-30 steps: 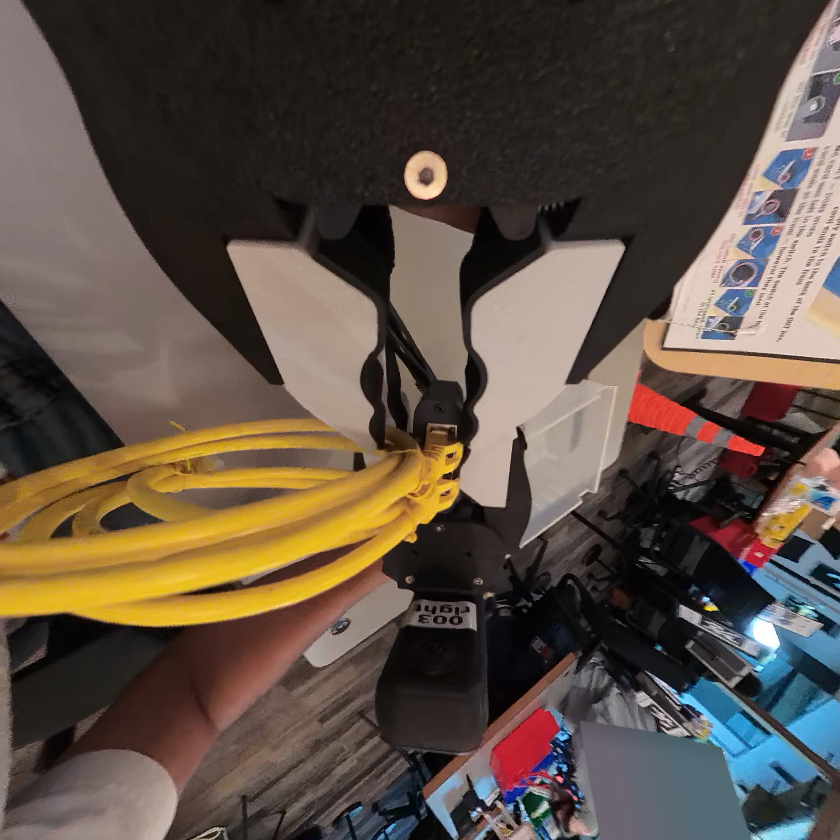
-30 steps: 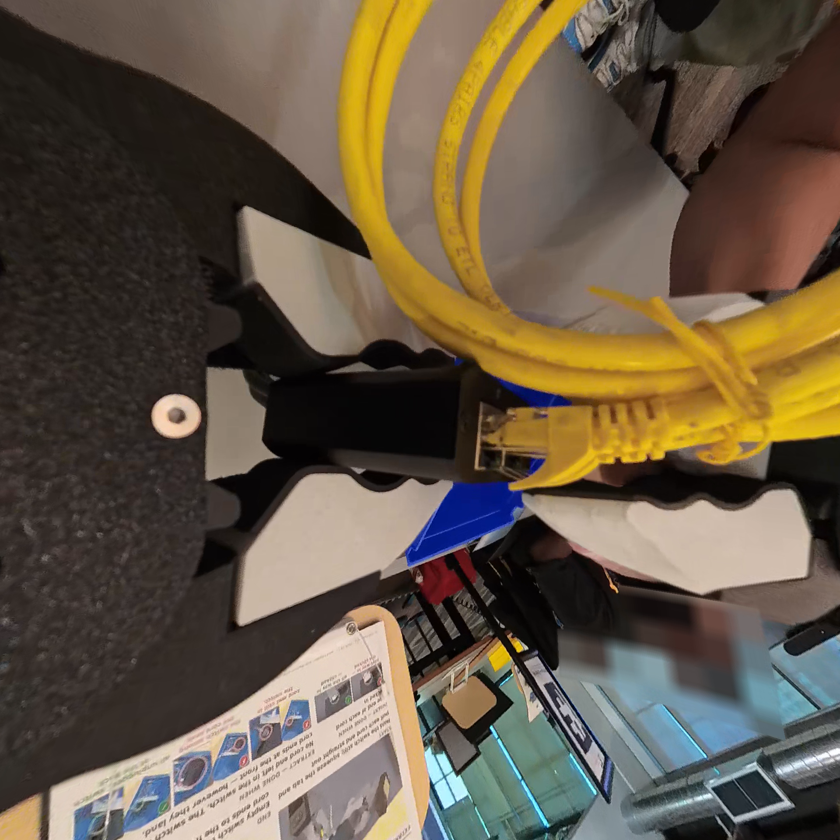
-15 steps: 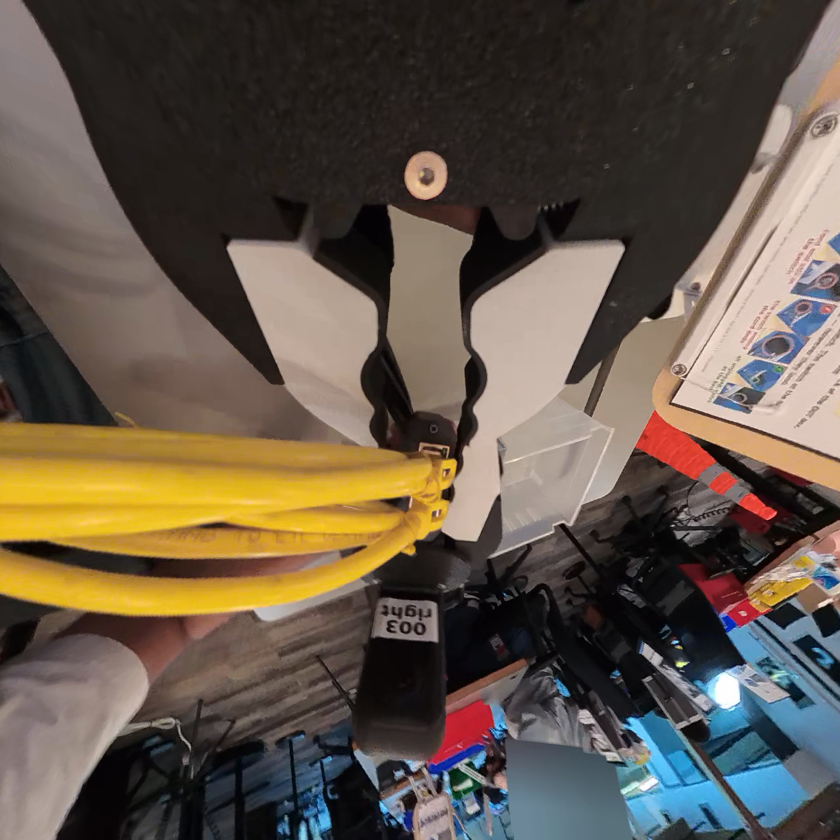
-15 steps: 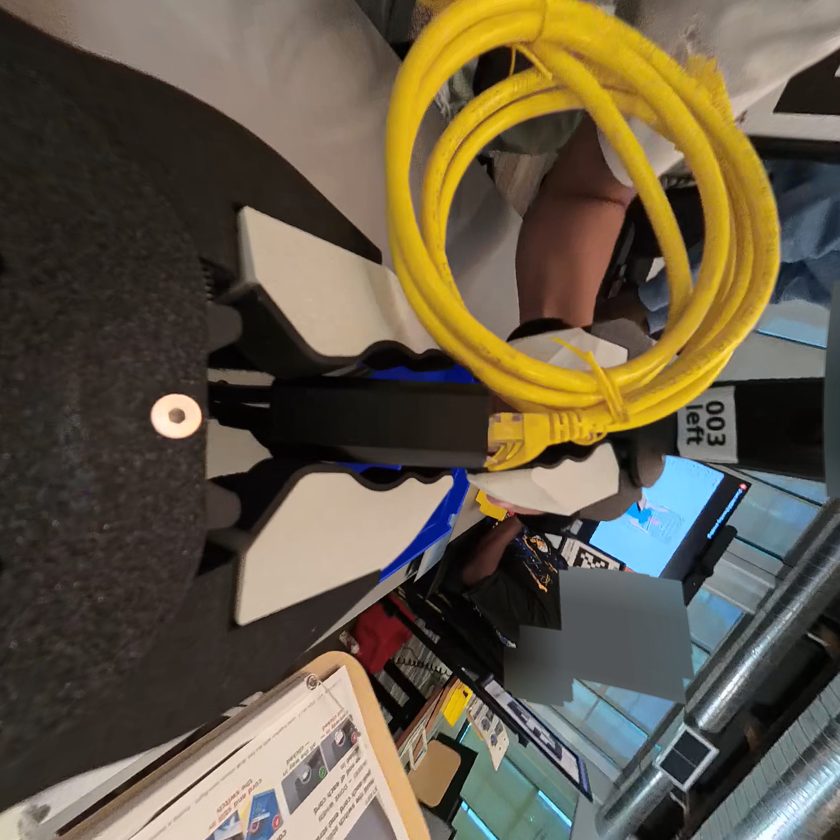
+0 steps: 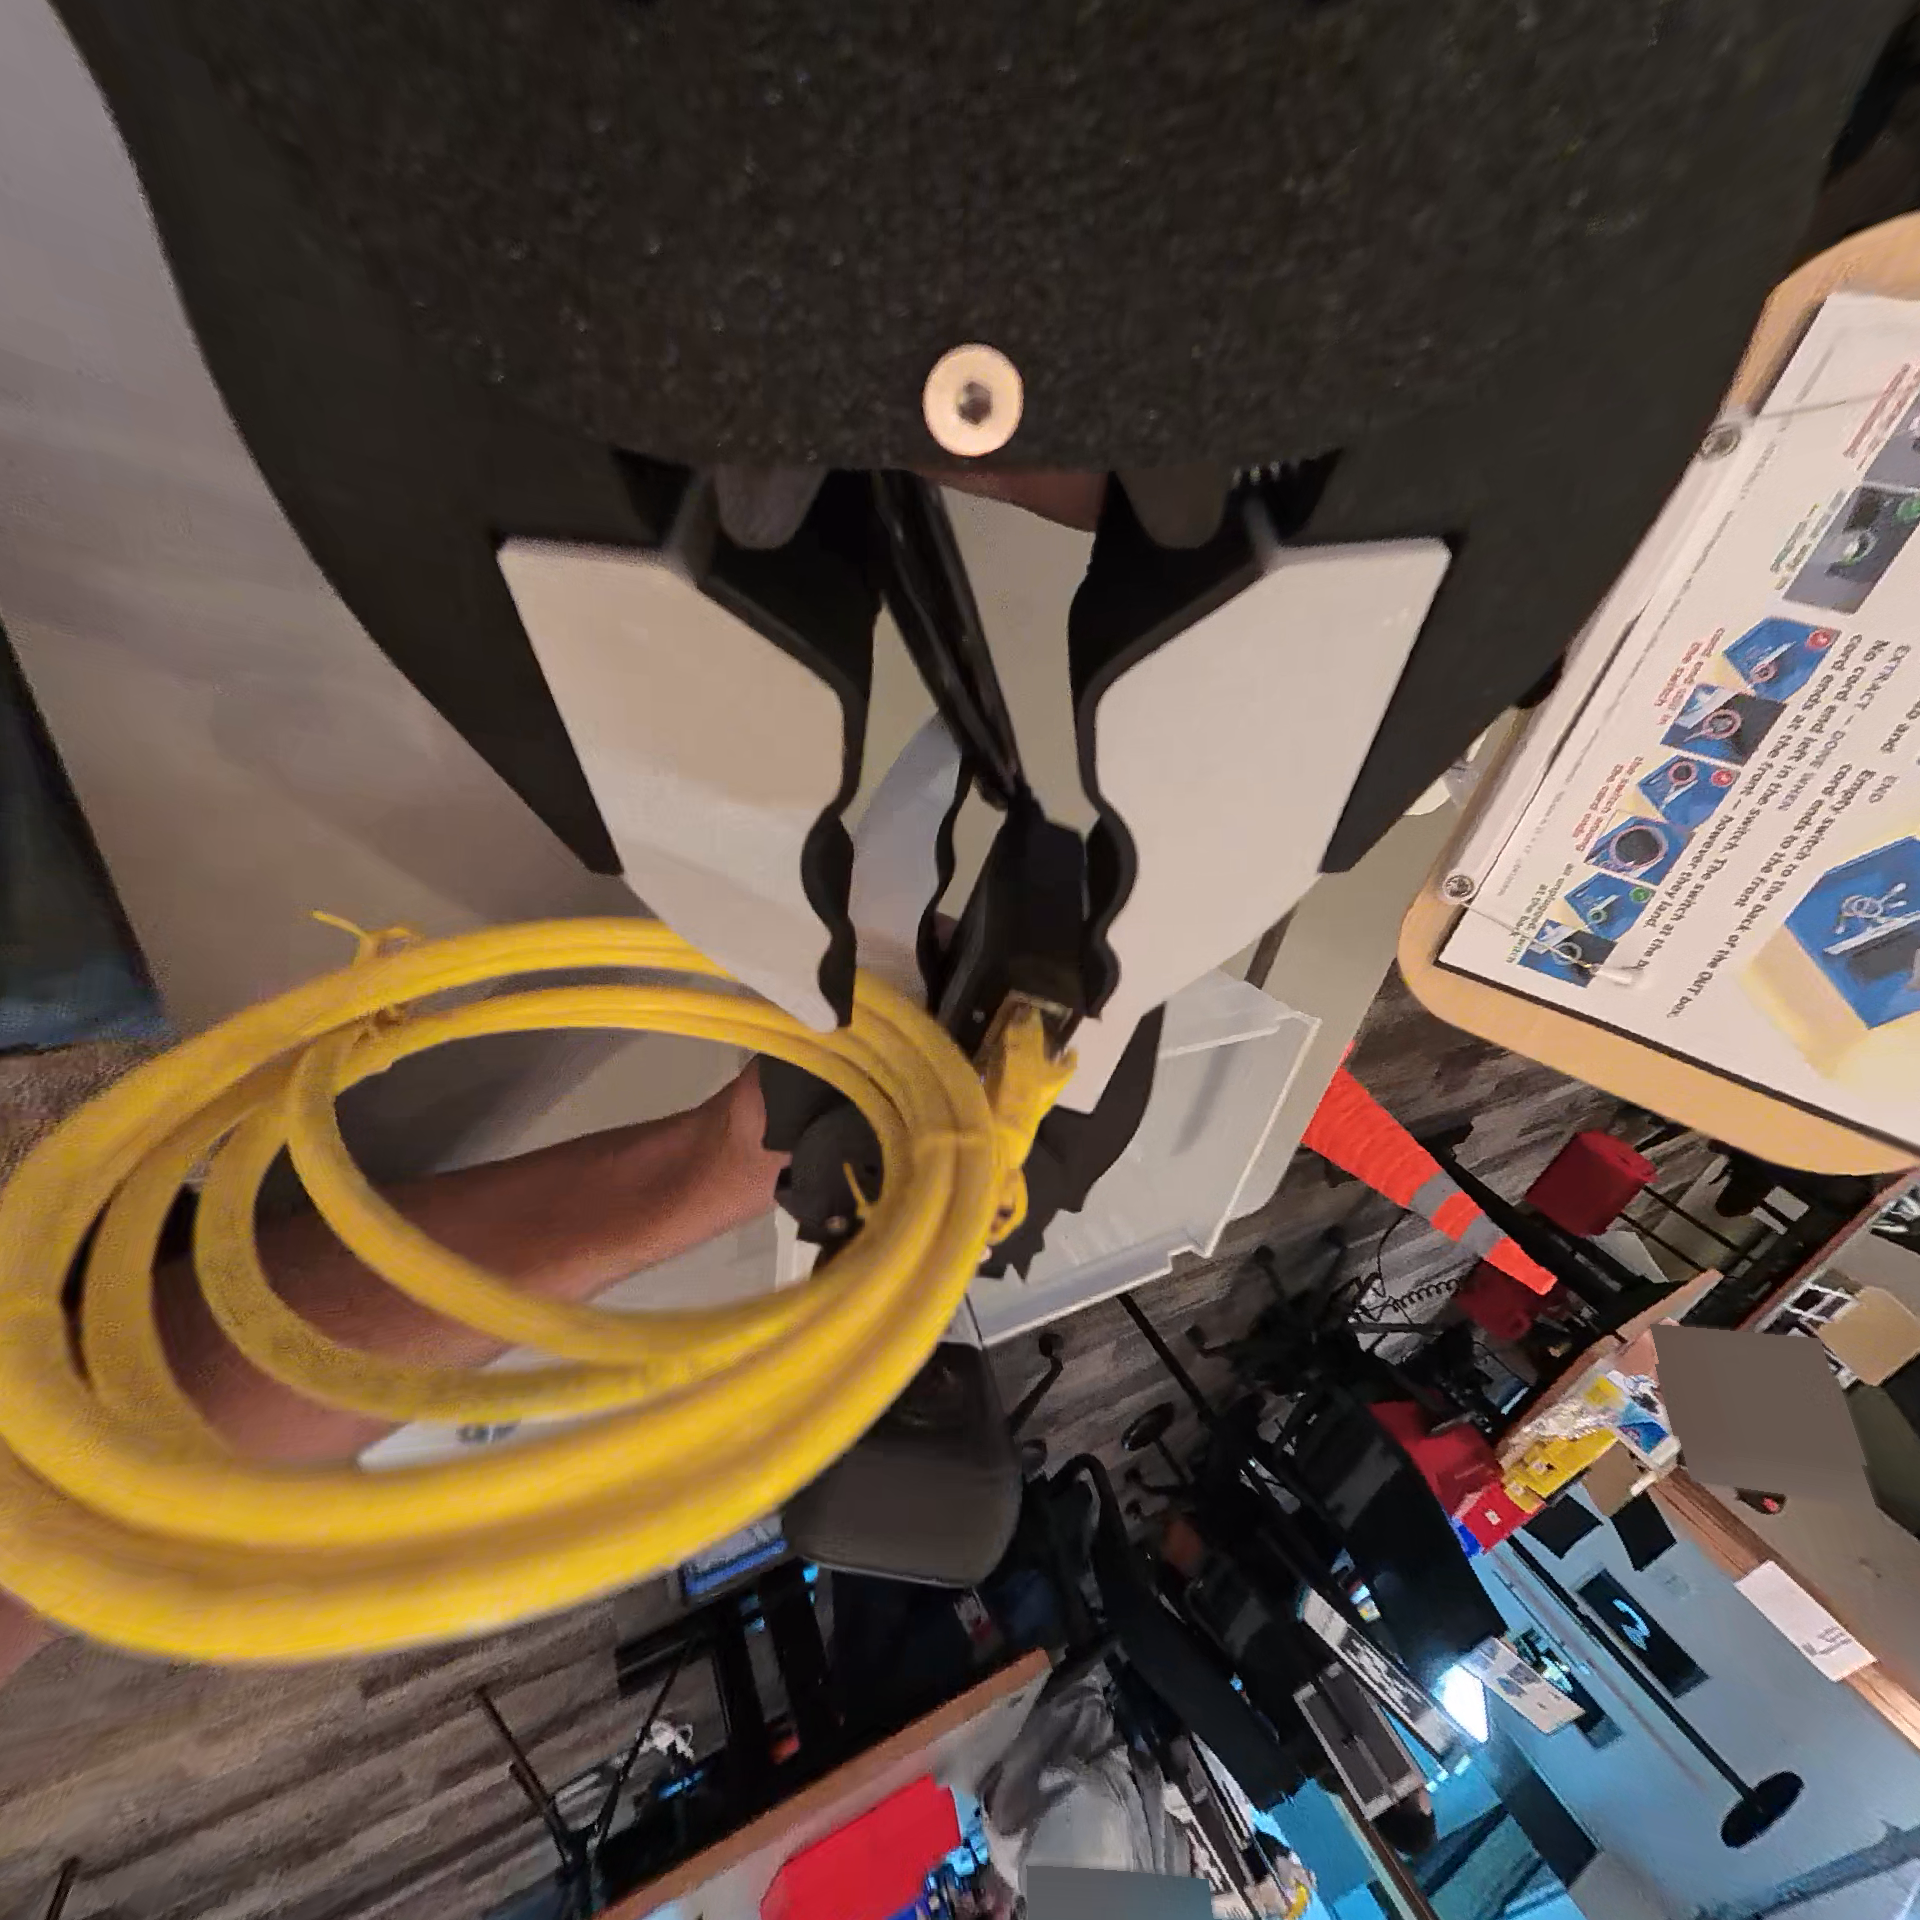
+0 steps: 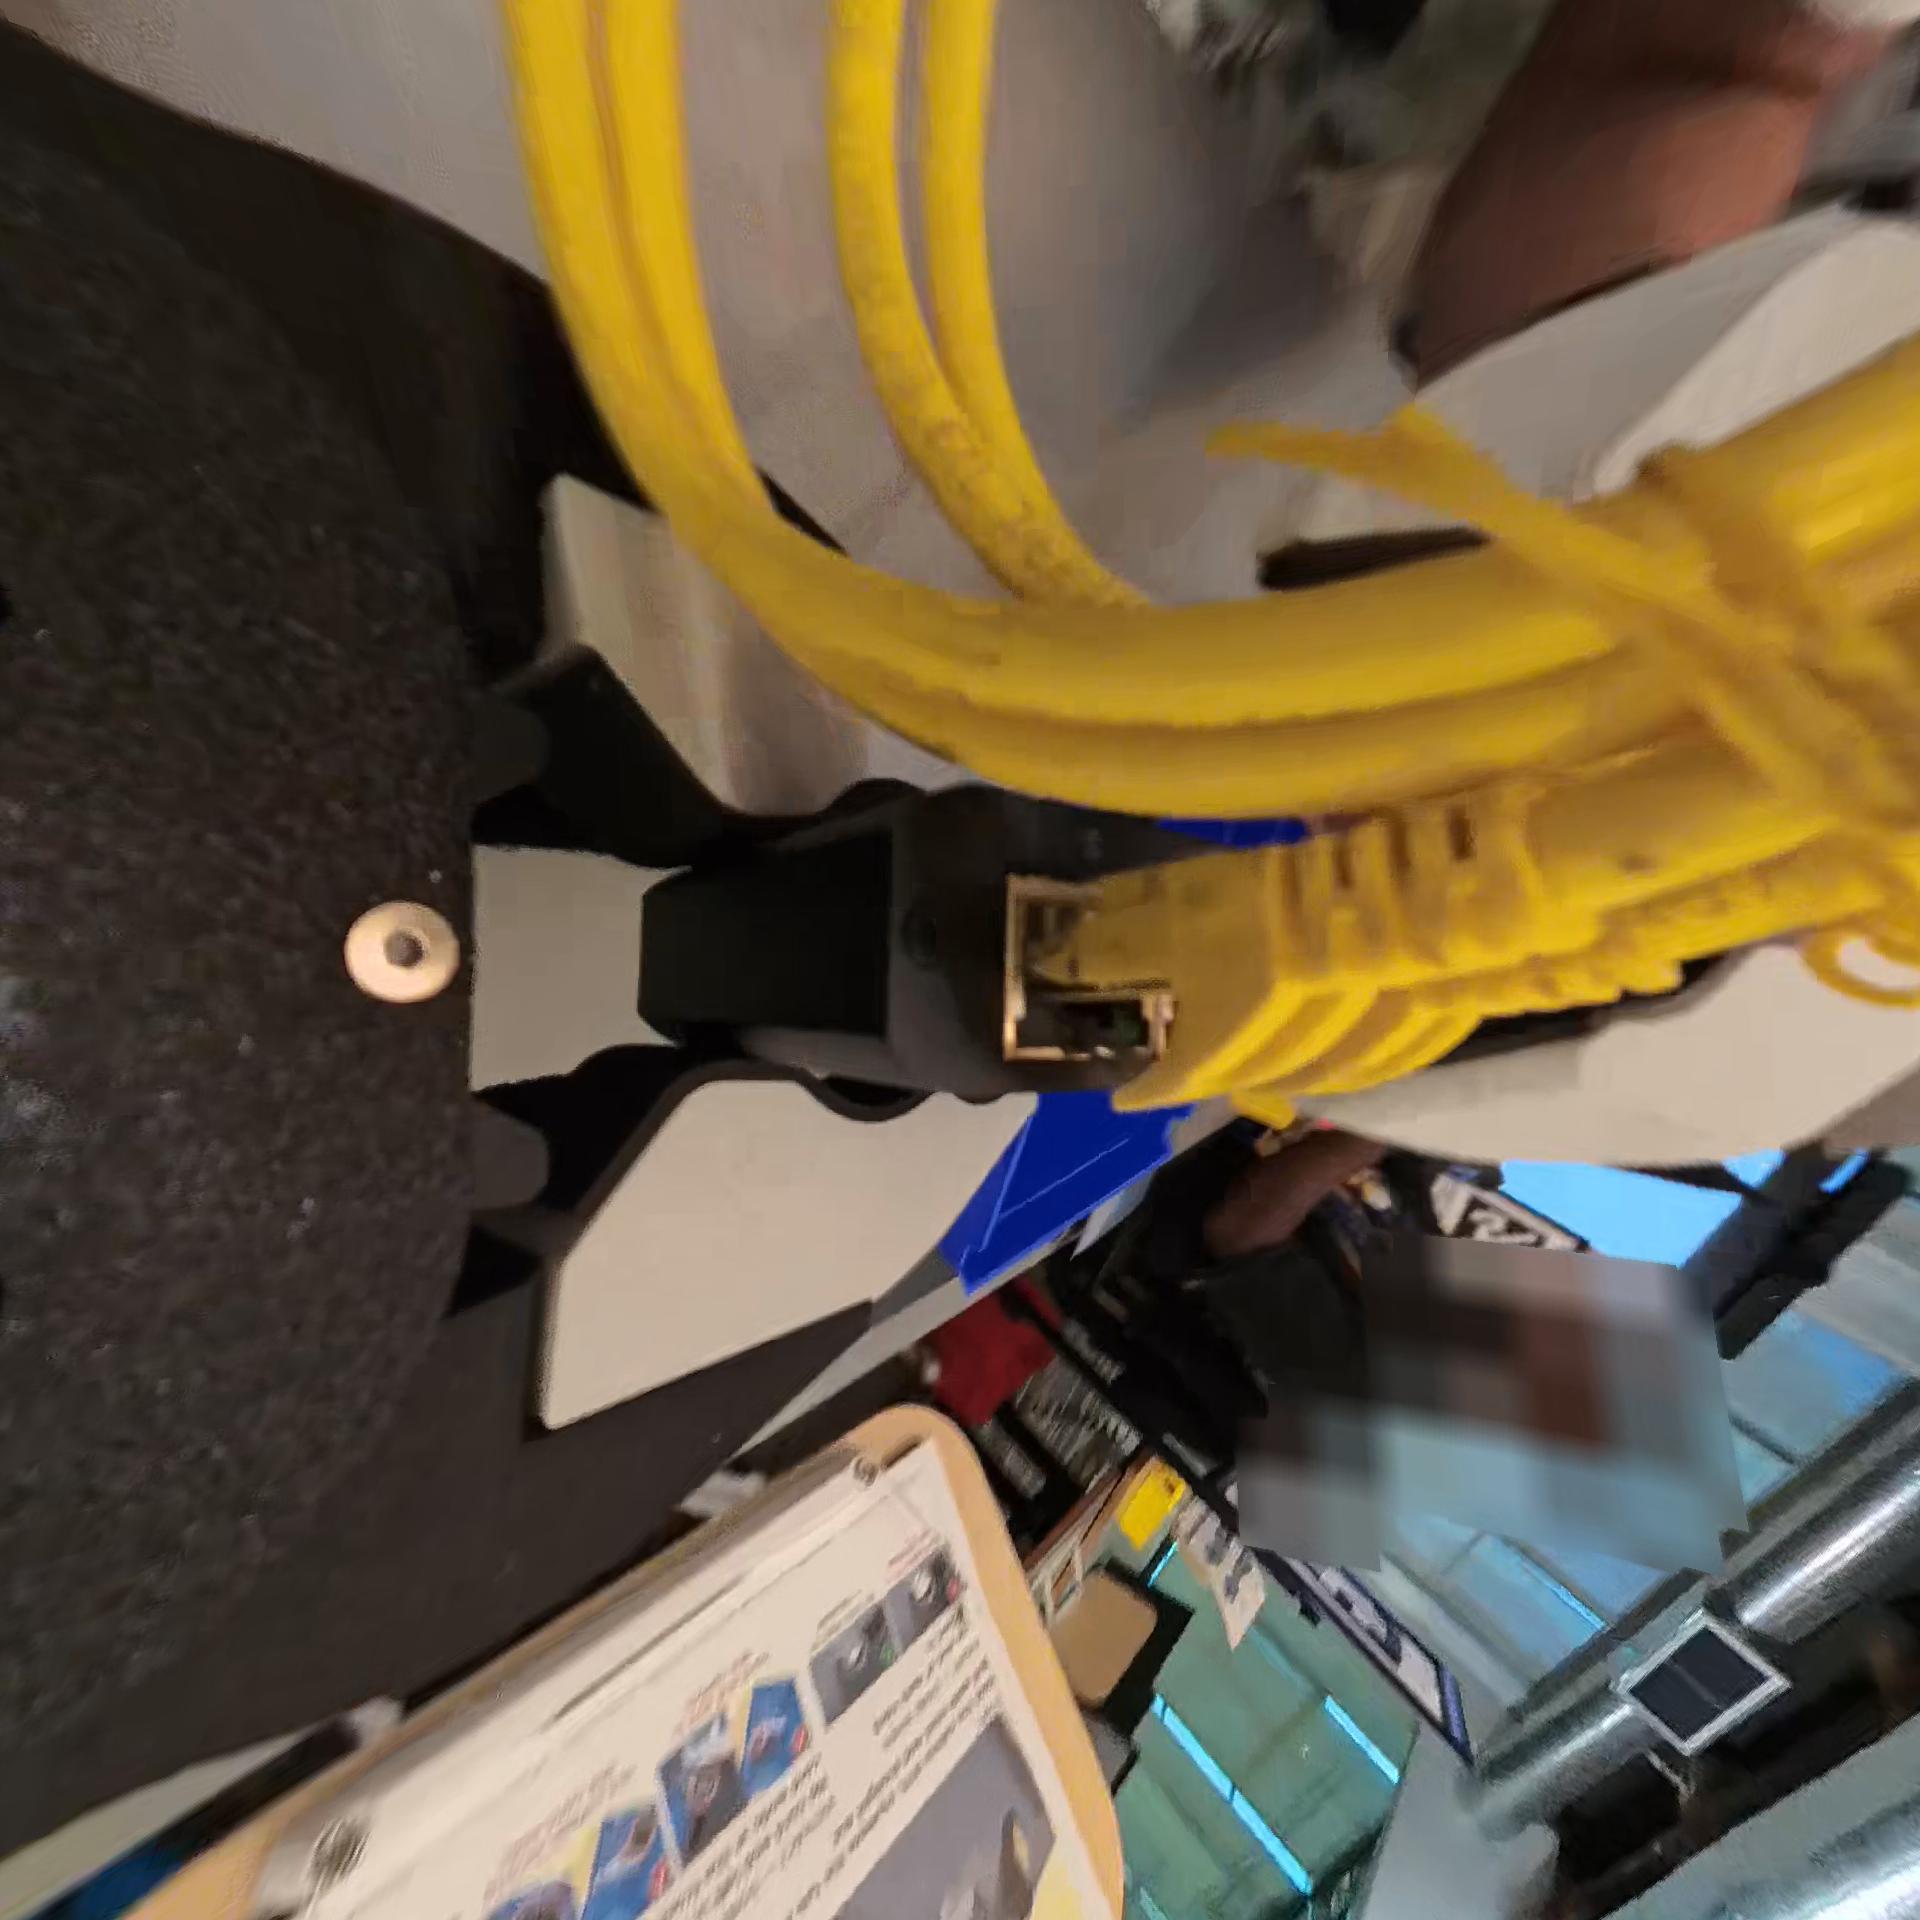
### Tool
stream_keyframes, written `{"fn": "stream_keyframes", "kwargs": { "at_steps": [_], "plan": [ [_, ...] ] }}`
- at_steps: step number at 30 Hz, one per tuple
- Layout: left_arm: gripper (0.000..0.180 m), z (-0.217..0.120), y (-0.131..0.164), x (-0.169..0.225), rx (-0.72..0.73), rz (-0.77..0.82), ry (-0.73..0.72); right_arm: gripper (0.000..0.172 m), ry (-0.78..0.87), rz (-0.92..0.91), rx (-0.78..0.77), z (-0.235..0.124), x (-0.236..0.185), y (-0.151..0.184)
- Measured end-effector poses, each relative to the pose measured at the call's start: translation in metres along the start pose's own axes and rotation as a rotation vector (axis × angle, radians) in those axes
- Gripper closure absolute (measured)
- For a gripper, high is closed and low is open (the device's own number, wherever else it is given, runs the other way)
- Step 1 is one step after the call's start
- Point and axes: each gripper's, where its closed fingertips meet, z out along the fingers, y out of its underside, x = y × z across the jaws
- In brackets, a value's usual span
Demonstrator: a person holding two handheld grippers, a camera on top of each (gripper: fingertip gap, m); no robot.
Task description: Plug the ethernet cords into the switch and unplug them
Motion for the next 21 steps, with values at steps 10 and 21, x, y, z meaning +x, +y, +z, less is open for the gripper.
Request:
{"fn": "stream_keyframes", "kwargs": {
  "at_steps": [10, 21],
  "plan": [
    [0.143, -0.016, 0.010, 0.014, -0.051, 0.033, 0.027, 0.132, -0.133, -0.071, 0.054, 0.011, -0.034, -0.029],
    [0.157, -0.013, 0.038, 0.010, -0.149, 0.136, -0.052, 0.120, -0.103, -0.018, -0.109, 0.015, -0.030, -0.001]
  ]
}}
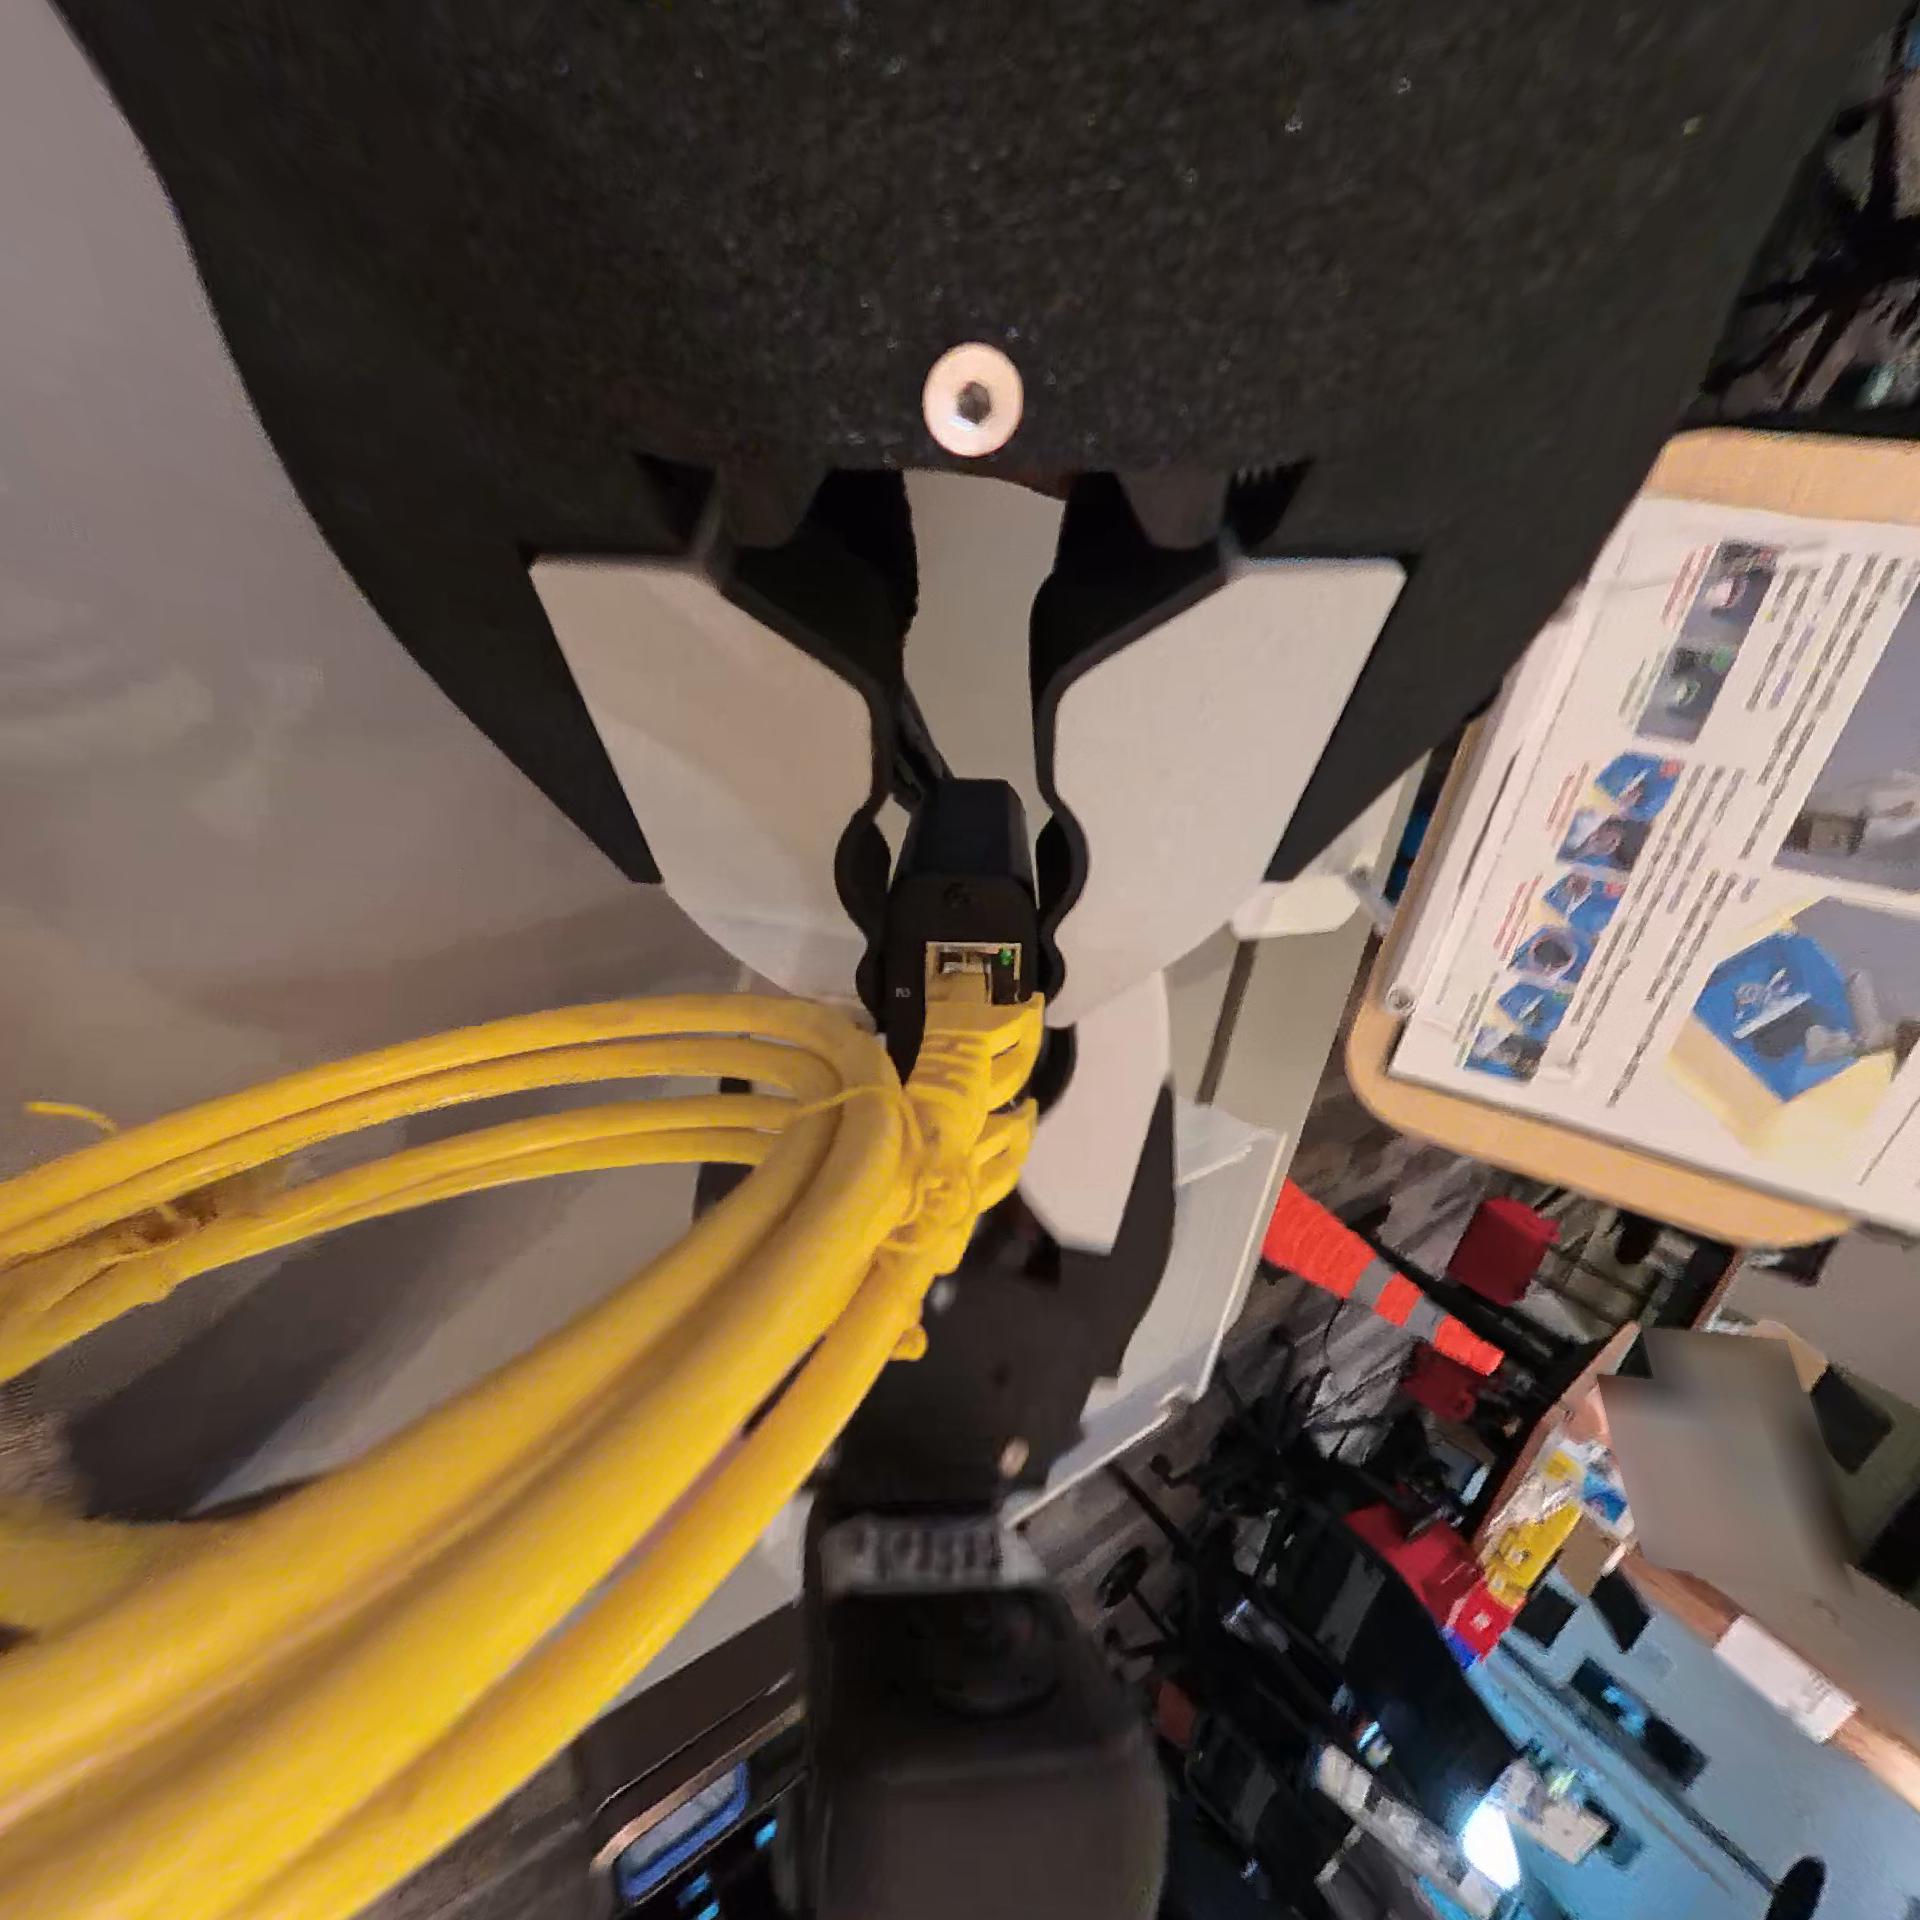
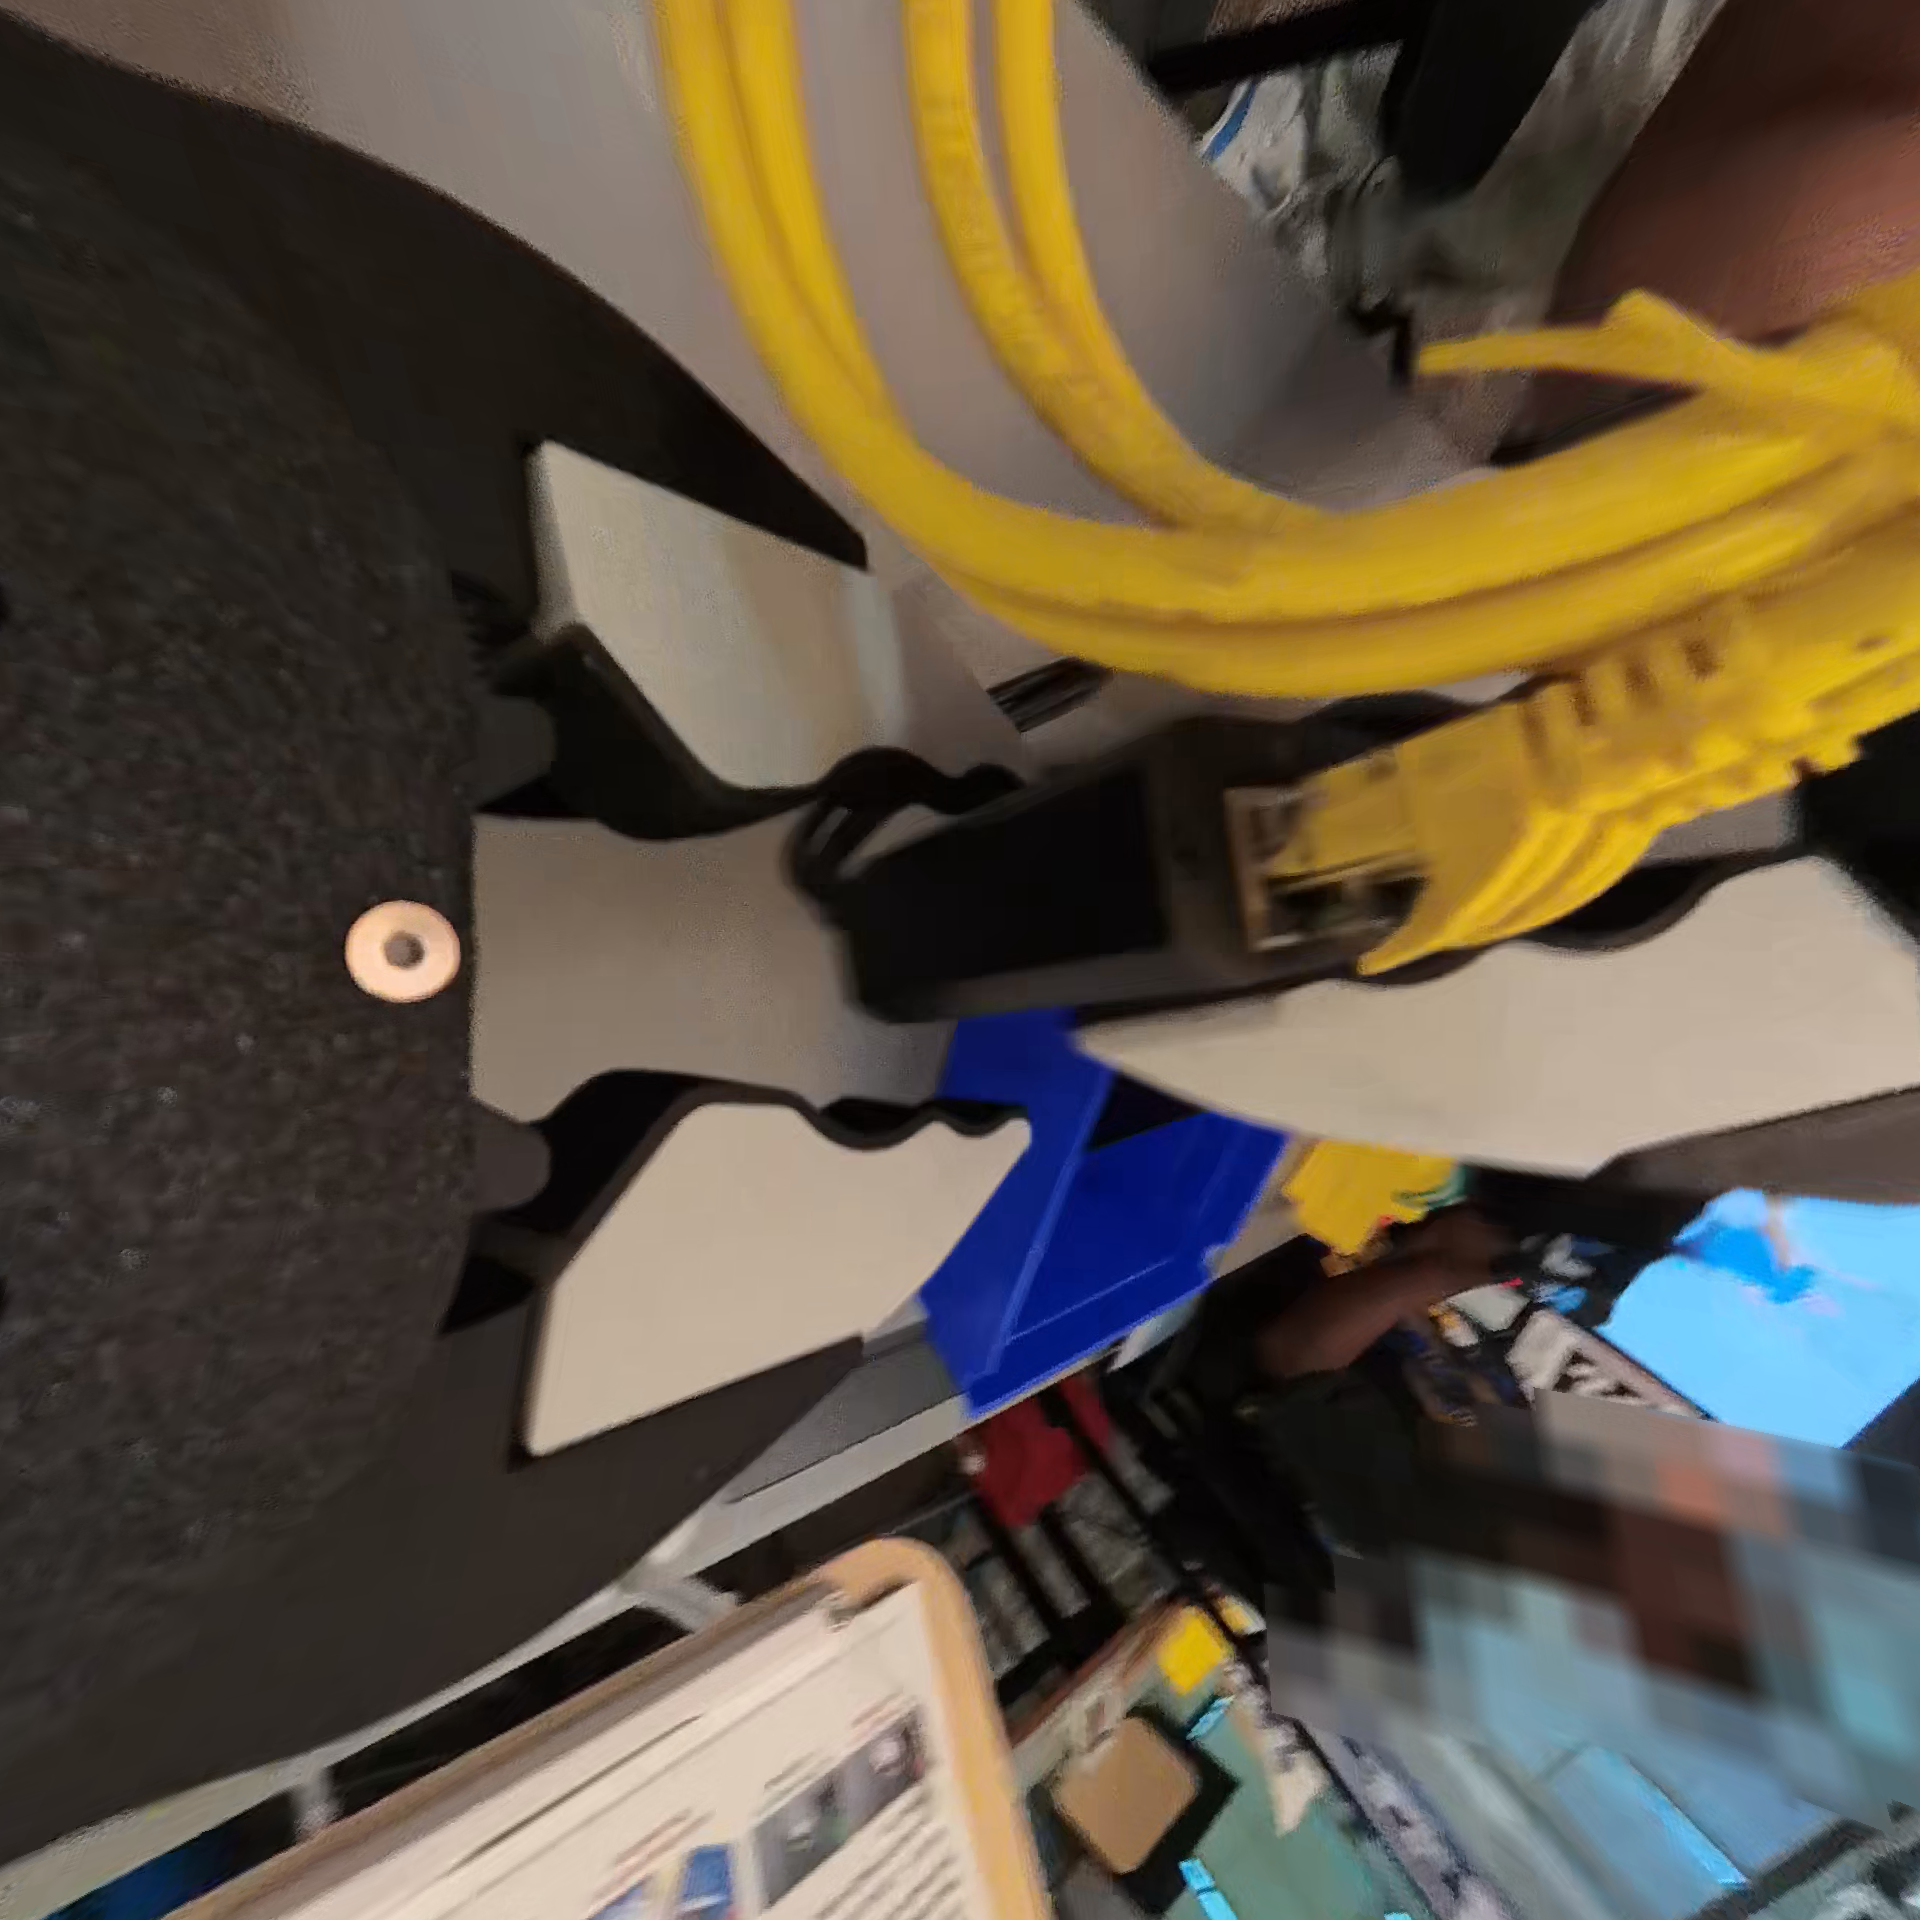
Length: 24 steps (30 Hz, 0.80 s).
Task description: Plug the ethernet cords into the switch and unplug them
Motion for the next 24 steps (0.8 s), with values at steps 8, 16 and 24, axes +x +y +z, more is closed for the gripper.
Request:
{"fn": "stream_keyframes", "kwargs": {
  "at_steps": [8, 16, 24],
  "plan": [
    [0.157, 0.021, 0.092, -0.052, -0.370, 0.028, -0.327, 0.122, 0.115, 0.321, -0.097, -0.091, 0.049, -0.013],
    [0.157, 0.047, 0.105, -0.068, -0.441, -0.077, -0.435, 0.092, 0.251, 0.560, -0.387, -0.058, 0.016, 0.030],
    [0.152, 0.038, 0.072, -0.066, -0.202, -0.048, -0.489, 0.161, 0.256, 0.587, -0.323, -0.077, 0.025, 0.014]
  ]
}}
